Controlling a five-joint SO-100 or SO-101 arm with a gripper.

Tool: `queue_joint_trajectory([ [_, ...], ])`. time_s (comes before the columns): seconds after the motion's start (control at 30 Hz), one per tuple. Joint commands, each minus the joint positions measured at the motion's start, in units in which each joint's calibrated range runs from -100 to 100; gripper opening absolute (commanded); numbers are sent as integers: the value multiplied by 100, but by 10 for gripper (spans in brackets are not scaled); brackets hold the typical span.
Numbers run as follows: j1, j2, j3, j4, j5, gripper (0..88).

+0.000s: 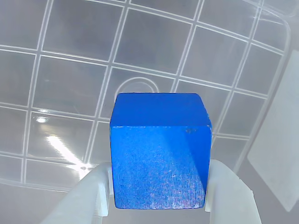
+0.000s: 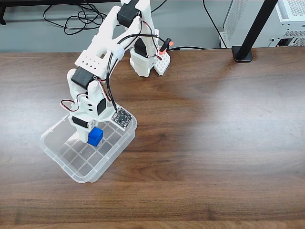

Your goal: Pick and place a cube

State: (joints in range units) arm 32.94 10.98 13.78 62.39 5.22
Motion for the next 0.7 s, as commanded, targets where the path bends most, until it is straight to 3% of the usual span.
queue_joint_trajectory([
  [0.0, 40, -239, -82, -96, 117, 223],
  [0.27, -151, -1568, 8, 41, 270, 227],
  [0.47, -1010, -3203, 116, 1364, 212, 225],
  [0.67, -2325, -5194, 1811, 1816, 207, 106],
])
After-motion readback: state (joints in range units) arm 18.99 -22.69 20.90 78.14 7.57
